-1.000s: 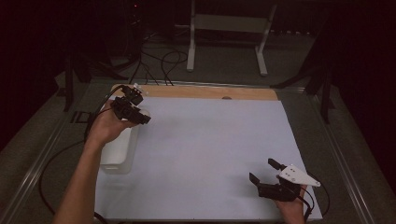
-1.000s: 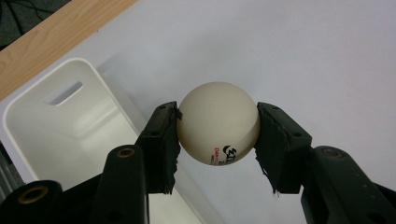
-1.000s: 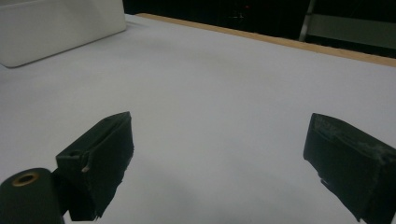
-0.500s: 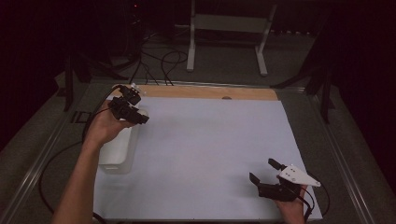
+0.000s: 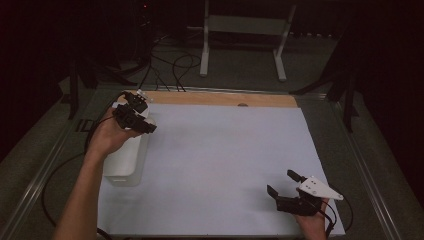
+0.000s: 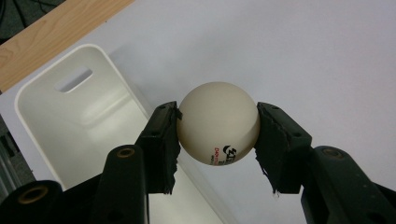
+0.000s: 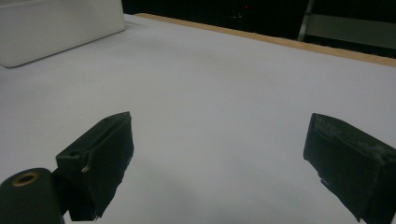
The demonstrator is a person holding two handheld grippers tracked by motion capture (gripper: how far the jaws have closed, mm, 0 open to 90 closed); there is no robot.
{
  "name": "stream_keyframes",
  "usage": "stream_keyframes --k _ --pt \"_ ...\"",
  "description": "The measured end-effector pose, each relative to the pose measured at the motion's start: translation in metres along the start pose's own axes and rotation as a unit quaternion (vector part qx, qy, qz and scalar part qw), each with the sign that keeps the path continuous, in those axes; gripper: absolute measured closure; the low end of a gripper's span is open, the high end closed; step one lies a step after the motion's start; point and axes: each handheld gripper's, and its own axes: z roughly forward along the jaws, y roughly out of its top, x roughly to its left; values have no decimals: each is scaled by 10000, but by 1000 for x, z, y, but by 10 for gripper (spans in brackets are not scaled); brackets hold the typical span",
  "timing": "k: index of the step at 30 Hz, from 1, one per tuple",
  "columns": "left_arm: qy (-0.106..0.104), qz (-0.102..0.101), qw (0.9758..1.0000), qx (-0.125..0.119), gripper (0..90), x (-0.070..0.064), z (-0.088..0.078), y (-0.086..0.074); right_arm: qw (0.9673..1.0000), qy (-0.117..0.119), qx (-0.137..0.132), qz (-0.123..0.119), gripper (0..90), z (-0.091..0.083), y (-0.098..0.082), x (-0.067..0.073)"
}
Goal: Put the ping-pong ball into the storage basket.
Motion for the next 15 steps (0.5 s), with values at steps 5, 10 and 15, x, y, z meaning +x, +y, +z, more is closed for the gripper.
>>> stream_keyframes --k 5,10,15 --pt "7 -11 10000 0 516 1 -1 -1 10000 -3 0 -2 80 0 0 0" --pt "36 -41 10000 -20 515 3 -2 -3 10000 1 -2 2 79 0 0 0" --pt "56 -58 10000 -21 516 5 -4 -5 10000 2 -4 -5 79 0 0 0"
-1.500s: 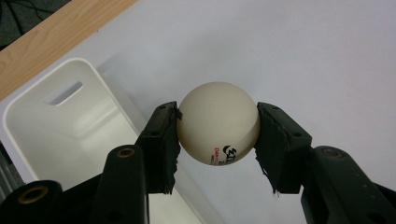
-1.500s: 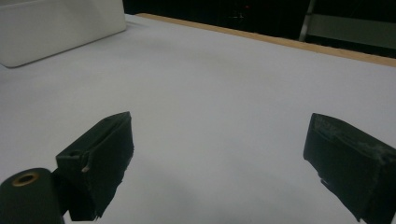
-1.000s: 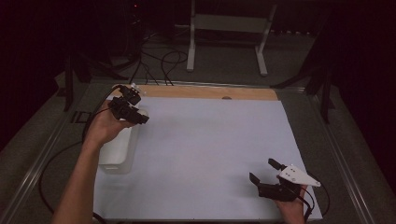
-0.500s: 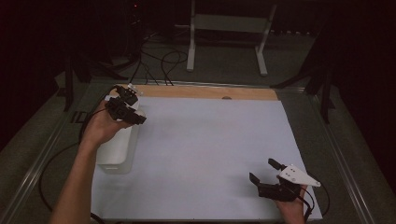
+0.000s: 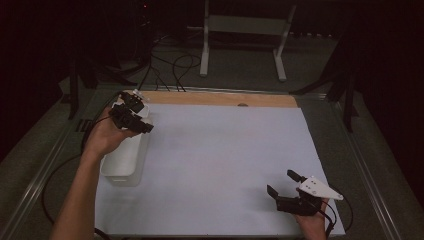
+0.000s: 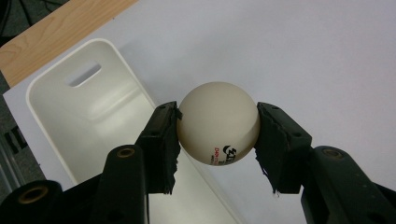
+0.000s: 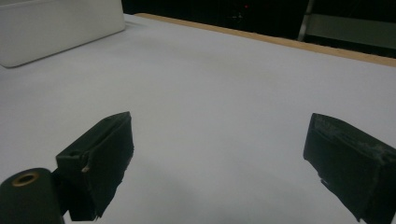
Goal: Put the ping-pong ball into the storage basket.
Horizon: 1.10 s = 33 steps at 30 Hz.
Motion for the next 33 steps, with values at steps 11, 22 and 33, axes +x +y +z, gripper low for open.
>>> stream_keyframes --k 11,22,33 --pt "27 -17 10000 39 516 3 -2 -3 10000 -3 -3 1 79 0 0 0" --pt "73 -32 9999 82 515 7 -3 -7 10000 2 -6 11 79 0 0 0" --pt "102 -90 9999 94 516 11 -4 -12 10000 1 -8 10 79 0 0 0"
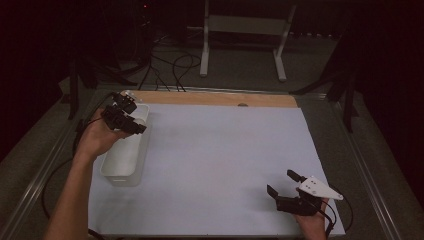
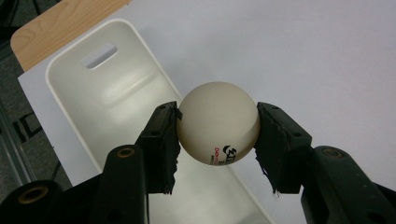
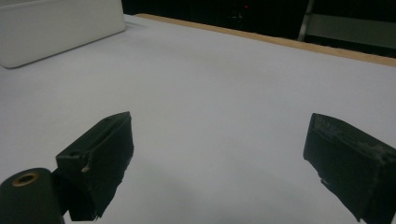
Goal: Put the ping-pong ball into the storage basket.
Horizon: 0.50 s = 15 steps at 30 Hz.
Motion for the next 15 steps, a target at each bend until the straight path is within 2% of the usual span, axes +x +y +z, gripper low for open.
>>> stream_keyframes --k 15 --pt "35 -64 10000 31 515 5 1 -7 10000 -1 1 14 80 -1 0 0"
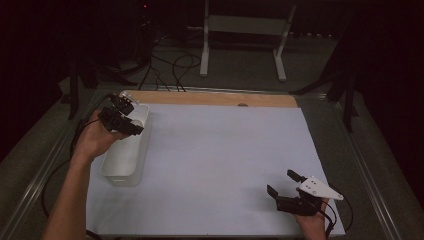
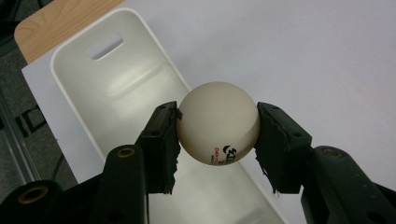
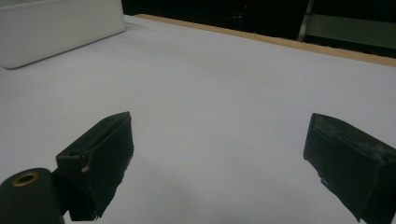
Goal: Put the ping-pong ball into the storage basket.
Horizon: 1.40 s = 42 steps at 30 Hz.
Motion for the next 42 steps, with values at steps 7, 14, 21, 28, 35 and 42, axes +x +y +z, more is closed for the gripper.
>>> stream_keyframes --k 7,14,21,28,35,42 --pt "4 -26 10000 23 515 2 1 -3 10000 1 6 -15 80 0 0 0" --pt "26 -50 10000 9 515 4 0 -5 10000 1 3 -9 80 1 0 0" --pt "59 -66 9999 48 515 6 1 -8 10000 -2 5 -4 80 1 0 1" --pt "52 -122 9999 80 515 9 5 -13 10000 0 22 -8 80 1 0 1" --pt "74 -136 9998 84 515 10 7 -16 10000 3 29 -5 80 2 0 1" --pt "86 -149 9998 97 515 11 9 -18 10000 2 35 5 80 2 0 1"
